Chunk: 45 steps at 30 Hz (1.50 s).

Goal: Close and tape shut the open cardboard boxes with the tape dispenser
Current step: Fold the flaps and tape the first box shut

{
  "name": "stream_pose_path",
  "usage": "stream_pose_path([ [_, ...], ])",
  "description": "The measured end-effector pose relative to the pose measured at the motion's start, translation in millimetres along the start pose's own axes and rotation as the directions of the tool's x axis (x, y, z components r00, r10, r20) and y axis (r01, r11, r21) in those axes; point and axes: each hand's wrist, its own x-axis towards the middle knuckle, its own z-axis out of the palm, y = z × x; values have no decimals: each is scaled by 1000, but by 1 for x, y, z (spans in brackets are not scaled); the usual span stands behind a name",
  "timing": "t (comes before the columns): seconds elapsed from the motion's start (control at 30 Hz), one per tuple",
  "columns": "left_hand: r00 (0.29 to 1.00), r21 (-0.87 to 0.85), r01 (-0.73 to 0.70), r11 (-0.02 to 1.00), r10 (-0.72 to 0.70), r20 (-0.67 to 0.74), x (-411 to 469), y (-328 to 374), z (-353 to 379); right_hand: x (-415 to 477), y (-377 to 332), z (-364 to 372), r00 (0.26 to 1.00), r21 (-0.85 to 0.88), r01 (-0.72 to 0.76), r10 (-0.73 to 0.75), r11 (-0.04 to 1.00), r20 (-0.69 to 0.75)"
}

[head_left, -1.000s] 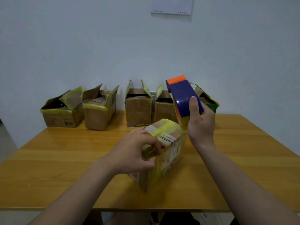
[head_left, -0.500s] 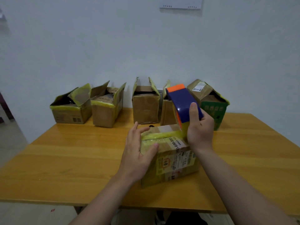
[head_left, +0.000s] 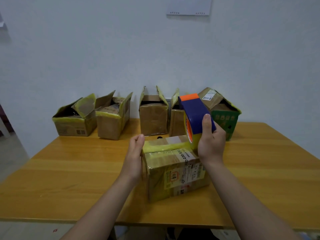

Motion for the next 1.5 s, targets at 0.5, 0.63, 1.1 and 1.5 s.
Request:
stream_pose_path([
  [0.5, 941, -96, 313, 945, -322, -104, 46, 1, 6, -4, 5, 6, 996, -66, 84, -83, 994, 23],
  [0.63, 952, -100, 262, 960, -274, -137, 46, -3, 7, -5, 5, 8, 996, -85, 91, -91, 992, 13],
  [1.1, 994, 130, -37, 991, 23, 105, 2, 3, -5, -3, 9, 4, 997, -73, 77, -76, 994, 14],
  [1.5, 929, 315, -365, 876, 322, 181, -2, -16, -13, -3, 7, 4, 997, -74, 77, -74, 994, 33],
])
